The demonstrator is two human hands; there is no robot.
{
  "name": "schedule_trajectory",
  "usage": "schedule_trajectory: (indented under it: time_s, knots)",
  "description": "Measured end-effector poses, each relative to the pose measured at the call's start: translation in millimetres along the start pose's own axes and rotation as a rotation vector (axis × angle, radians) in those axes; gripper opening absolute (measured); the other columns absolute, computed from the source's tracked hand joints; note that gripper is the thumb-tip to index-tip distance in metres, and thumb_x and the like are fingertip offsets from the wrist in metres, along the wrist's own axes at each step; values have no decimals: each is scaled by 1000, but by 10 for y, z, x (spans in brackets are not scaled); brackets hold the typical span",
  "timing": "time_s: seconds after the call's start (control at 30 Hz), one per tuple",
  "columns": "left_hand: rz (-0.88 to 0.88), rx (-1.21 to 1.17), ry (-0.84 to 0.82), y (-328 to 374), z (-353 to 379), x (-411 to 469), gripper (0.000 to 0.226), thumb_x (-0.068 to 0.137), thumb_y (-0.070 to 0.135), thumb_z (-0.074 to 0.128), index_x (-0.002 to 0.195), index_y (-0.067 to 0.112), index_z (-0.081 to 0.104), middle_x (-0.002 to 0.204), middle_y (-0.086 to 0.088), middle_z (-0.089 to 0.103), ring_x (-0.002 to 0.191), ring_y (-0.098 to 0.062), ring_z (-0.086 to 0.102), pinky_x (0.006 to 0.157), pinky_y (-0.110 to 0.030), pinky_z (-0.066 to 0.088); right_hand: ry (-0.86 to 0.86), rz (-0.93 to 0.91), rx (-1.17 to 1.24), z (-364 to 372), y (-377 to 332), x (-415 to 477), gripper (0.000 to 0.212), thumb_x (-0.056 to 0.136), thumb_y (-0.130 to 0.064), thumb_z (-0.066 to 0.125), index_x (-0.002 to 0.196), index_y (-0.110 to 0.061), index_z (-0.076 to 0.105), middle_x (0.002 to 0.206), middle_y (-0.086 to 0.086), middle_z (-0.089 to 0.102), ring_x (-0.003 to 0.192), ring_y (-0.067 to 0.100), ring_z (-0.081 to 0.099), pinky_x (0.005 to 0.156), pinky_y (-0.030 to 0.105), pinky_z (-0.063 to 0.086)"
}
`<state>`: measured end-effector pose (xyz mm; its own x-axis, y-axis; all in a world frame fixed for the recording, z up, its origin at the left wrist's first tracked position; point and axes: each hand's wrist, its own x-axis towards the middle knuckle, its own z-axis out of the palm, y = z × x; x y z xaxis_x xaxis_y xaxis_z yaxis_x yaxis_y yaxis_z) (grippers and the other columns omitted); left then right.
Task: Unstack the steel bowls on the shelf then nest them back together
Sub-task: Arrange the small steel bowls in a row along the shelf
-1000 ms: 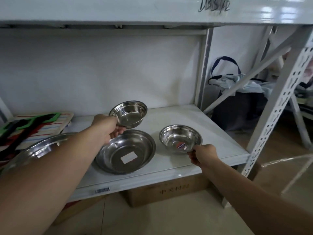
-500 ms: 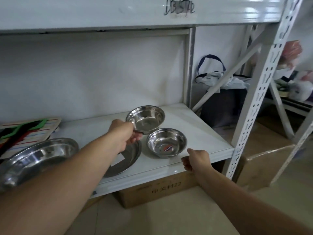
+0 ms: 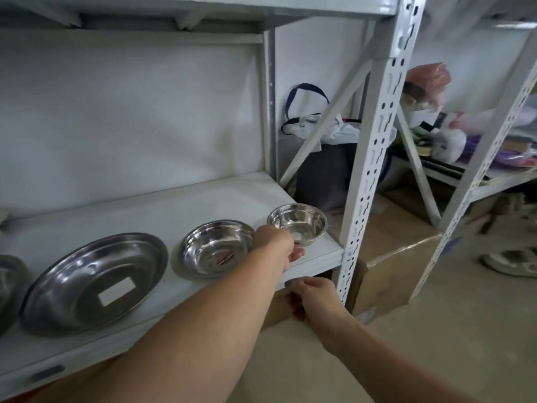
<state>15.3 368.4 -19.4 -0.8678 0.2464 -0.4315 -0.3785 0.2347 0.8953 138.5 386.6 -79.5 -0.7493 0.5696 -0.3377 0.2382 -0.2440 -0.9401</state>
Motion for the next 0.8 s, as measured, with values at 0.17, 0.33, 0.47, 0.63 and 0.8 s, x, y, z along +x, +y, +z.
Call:
schedule_trajectory:
  time_s: [0.17, 0.33, 0.47, 0.63, 0.8]
  knots:
    - [-41, -23, 25, -163, 83, 155, 30, 102, 5, 45, 127, -2, 59, 49, -14, 70, 37, -19, 67, 51, -26, 59, 13, 12, 5, -151, 19, 78, 21, 89, -6, 63, 78, 9, 73, 58, 9, 66, 48, 18, 52, 50, 31, 43]
    - [-66, -27, -69, -180, 64, 143, 36, 104, 8, 41, 137, 0, 54, 87, -20, 76, 47, -20, 69, 40, -21, 54, 15, 22, -2, -180, 31, 92, 22, 91, -8, 64, 86, 12, 72, 62, 10, 65, 55, 20, 55, 53, 33, 45]
    - [-78, -62, -173, -170, -70, -89, 29, 106, 17, 41, 129, 5, 53, 104, -19, 73, 66, -23, 72, 42, -21, 54, 13, 21, 14, -186, 54, 70, 20, 91, -5, 60, 79, 6, 71, 67, 14, 59, 59, 23, 52, 53, 32, 43]
    - [-55, 95, -250, -451, -738, -478, 24, 102, 19, 49, 116, 0, 55, 84, -12, 79, 61, -23, 69, 48, -27, 45, 29, 24, -22, -94, 84, -30, 21, 89, -3, 59, 80, 6, 76, 66, 14, 65, 59, 24, 57, 51, 31, 47]
    - [-72, 87, -131, -851, -1836, -738, 14, 97, 12, 53, 106, 3, 60, 69, -12, 78, 51, -25, 67, 47, -27, 46, 13, 21, -60, 289, 46, -238, 17, 89, -6, 65, 84, 5, 77, 67, 14, 68, 58, 23, 59, 52, 31, 49]
